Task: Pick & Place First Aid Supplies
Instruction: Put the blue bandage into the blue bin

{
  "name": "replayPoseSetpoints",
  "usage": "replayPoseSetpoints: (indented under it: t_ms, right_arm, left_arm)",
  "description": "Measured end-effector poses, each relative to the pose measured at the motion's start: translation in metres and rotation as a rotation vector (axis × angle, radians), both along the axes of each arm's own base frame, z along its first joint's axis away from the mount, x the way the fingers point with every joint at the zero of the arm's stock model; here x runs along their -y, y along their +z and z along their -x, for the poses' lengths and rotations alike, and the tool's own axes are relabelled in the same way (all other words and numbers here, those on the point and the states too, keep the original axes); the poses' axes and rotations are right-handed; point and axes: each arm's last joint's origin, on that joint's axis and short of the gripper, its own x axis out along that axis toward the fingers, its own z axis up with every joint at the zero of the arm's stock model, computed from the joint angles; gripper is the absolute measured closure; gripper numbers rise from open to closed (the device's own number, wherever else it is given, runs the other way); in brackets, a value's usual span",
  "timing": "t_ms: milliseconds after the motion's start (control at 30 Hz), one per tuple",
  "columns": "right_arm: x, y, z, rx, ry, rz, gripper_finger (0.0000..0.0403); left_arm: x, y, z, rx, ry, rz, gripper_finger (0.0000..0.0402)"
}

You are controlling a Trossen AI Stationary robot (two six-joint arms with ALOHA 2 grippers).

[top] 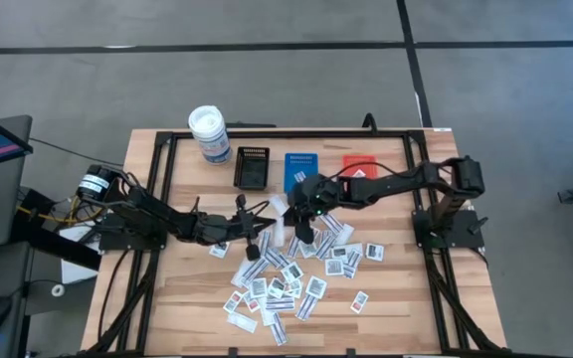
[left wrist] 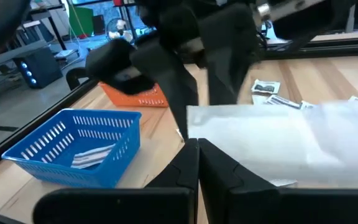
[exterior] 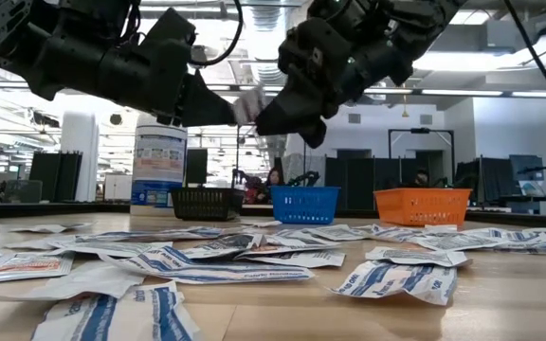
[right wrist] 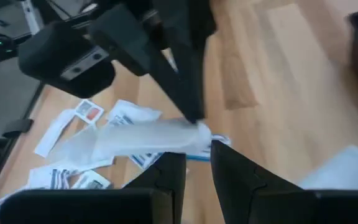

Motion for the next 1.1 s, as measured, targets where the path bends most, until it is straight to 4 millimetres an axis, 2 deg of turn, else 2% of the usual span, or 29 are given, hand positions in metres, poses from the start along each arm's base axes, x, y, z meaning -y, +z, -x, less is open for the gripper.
replayPoseSetpoints:
  t_ms: [200, 333, 567, 900, 1100]
  right_arm:
    - [0.006, 0.016, 0.016, -0.071, -0.123, 0.064, 0.0333]
    - [0.004, 0.023, 0.018, -0.059, -0.185, 0.012, 0.0333]
    - [-0.002, 0.009, 0.010, -0.079, -0.154, -0.071, 0.0333]
    - [-0.002, 0.016, 0.004, 0.016, -0.168, -0.104, 0.0333]
    - [0.002, 0.014, 0.005, -0.010, -0.180, -0.103, 0.0333]
  left_arm:
    - [0.000, -0.001, 0.000, -0.016, 0.000, -0.004, 0.0396]
    - [0.000, -0.001, 0.000, -0.014, 0.000, -0.004, 0.0396]
    - [0.000, -0.001, 0.000, -0.010, 0.007, -0.003, 0.0396]
    - [0.000, -0.001, 0.000, -0.012, 0.011, -0.004, 0.0396]
    - [0.000, -0.001, 0.000, -0.015, 0.011, -0.005, 0.0396]
